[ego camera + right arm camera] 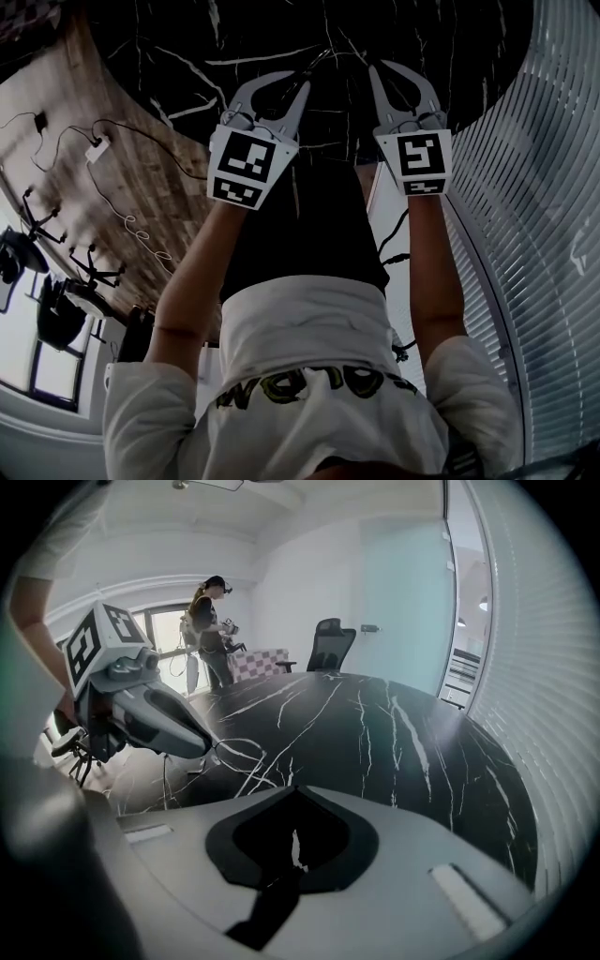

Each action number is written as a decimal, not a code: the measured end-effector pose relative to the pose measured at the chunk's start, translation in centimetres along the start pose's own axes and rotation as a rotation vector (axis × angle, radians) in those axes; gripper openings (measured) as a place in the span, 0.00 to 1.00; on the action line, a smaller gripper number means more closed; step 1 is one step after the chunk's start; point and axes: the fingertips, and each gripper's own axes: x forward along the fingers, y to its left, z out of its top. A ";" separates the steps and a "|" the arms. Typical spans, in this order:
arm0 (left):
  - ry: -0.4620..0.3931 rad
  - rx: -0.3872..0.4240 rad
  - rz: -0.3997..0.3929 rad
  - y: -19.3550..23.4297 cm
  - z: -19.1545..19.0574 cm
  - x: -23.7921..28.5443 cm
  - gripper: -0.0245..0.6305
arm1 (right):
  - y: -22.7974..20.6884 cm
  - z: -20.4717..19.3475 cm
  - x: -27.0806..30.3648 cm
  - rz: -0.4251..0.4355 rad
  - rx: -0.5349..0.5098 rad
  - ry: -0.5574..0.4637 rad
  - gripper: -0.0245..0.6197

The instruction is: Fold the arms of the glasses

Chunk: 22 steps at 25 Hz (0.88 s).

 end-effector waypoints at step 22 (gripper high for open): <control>-0.026 -0.003 0.080 0.7 0.4 -0.1 0.06 | 4.6 -1.3 -0.6 0.071 0.010 0.053 0.04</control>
